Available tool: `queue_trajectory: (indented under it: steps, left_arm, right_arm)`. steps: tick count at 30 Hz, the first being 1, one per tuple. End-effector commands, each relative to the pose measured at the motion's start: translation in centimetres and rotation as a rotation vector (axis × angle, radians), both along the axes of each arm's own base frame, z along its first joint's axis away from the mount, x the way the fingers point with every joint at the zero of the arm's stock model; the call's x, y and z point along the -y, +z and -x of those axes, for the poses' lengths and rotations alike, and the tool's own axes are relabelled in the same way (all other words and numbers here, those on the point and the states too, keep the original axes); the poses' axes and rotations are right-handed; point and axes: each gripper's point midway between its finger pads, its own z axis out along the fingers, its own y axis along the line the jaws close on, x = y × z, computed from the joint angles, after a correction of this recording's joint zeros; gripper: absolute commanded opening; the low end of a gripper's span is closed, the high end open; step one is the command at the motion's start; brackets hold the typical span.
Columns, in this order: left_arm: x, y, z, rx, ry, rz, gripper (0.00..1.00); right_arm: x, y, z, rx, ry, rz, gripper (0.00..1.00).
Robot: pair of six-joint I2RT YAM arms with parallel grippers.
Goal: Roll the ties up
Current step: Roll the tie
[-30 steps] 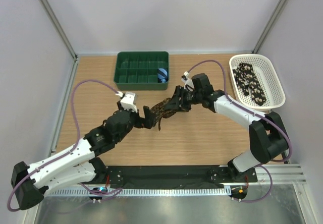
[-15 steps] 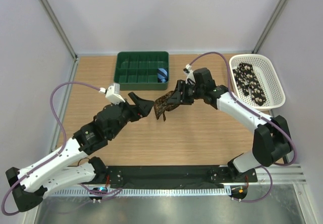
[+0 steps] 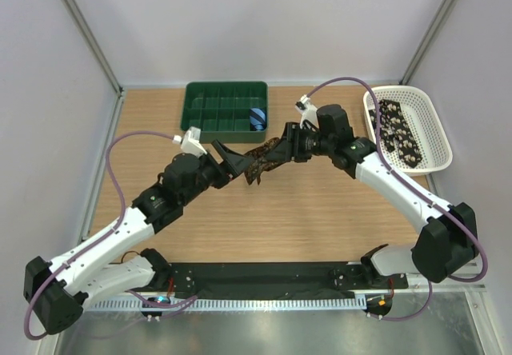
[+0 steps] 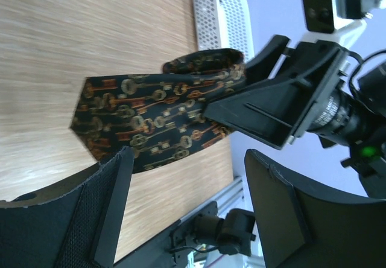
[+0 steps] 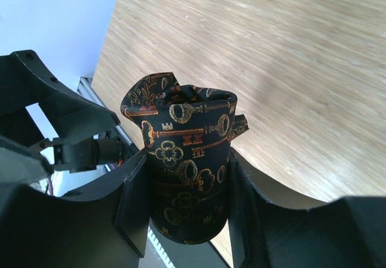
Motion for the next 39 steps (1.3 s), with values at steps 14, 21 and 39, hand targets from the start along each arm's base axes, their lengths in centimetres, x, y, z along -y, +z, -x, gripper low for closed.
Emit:
queue_trajectory:
  steps: [14, 21, 39]
  left_arm:
    - [3.1, 2.4, -0.4, 0.111, -0.109, 0.153, 0.76]
    - [2.6, 2.5, -0.6, 0.126, -0.093, 0.188, 0.77]
    - [2.1, 6.4, 0.1, 0.272, -0.109, 0.401, 0.76]
  right_arm:
    - [-1.6, 5.3, 1.6, 0.046, 0.089, -0.169, 0.04]
    - [-1.9, 6.2, 2.5, 0.033, 0.114, -0.221, 0.04]
    - [-3.0, 8.2, 4.4, -0.031, 0.182, -0.410, 0.03]
